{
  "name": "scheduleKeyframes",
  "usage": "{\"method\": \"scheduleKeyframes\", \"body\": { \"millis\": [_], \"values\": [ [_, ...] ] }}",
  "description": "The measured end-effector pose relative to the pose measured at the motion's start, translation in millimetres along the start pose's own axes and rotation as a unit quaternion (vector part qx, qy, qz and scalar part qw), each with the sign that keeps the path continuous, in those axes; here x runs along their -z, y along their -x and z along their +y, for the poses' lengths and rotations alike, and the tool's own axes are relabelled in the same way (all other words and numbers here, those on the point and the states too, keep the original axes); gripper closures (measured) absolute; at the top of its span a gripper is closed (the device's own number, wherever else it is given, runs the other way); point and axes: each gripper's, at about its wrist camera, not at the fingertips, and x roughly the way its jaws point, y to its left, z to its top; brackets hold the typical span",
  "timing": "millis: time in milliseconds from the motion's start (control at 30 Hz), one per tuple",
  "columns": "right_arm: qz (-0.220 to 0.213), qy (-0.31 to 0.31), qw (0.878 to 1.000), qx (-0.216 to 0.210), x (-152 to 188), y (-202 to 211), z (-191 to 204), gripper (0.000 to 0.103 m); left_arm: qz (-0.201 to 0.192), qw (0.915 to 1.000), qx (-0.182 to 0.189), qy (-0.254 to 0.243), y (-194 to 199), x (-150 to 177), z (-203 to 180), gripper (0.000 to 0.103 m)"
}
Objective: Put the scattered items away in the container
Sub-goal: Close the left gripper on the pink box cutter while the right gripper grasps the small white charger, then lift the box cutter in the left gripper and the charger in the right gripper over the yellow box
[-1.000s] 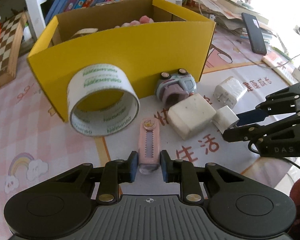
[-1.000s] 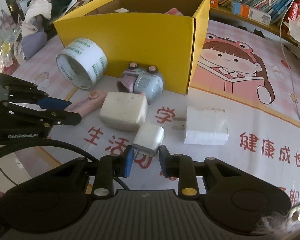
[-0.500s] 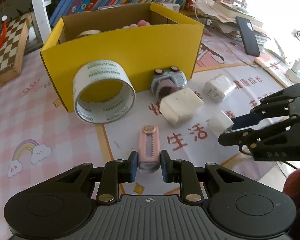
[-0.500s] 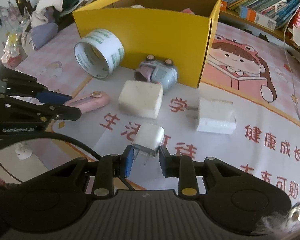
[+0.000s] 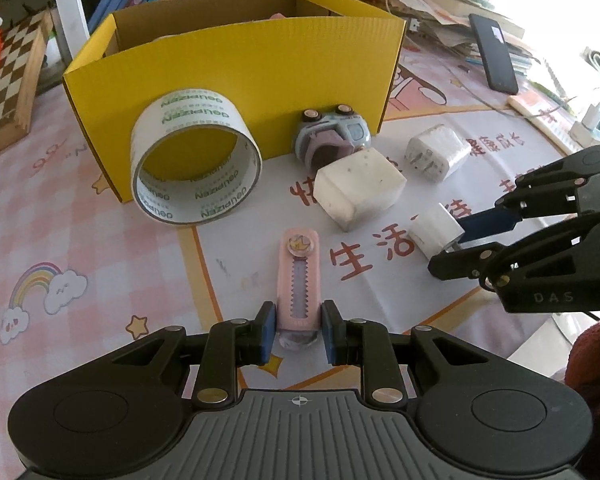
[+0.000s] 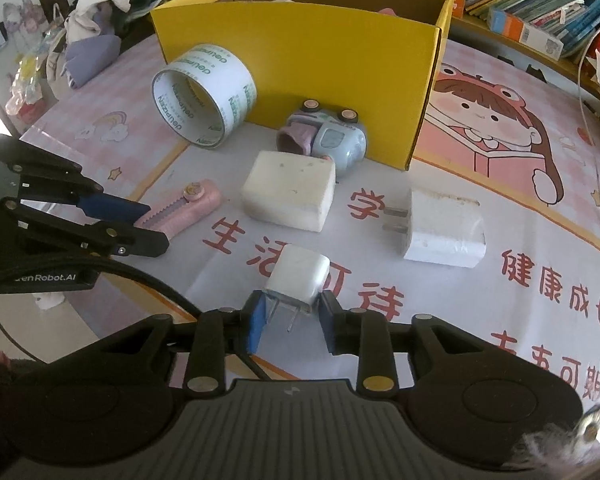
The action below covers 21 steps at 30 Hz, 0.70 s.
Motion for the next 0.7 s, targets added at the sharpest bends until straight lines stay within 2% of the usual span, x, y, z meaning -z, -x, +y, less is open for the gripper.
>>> {"method": "scheduleKeyframes", "body": {
  "millis": [100,267,333,400,467,700],
  "values": [
    [-0.002,0.004,1.0,0.002,-1.7,-2.0,1.1,0.064,-0.001,1.0,0.001,-0.002,-0.9,-1.1,0.6,0.077],
    [-0.005,0.019,1.0,0.011,-5.2,-6.4,5.3,0.063,-0.001,1.0,-0.001,-0.001,-3.0,-4.7,1.1,0.076],
    [-0.005,0.022,1.0,0.015,-5.3,-7.0,5.8,0.065,-0.002,1.0,-0.004,-0.006,-3.8,-5.4,-0.3,0.076],
    [-0.006,0.02,1.0,0.018,-5.2,-6.7,4.2,0.072,-0.002,1.0,-0.005,-0.007,-4.5,-6.1,-0.5,0.076],
    [-0.006,0.018,1.0,0.018,-4.9,-6.5,3.1,0.072,-0.001,1.0,-0.004,-0.006,-4.7,-6.5,0.1,0.08],
    [-0.007,0.015,1.0,0.014,-2.3,0.3,2.2,0.072,-0.003,1.0,0.0,-0.007,3.7,-5.0,-1.4,0.08]
  ]
}}
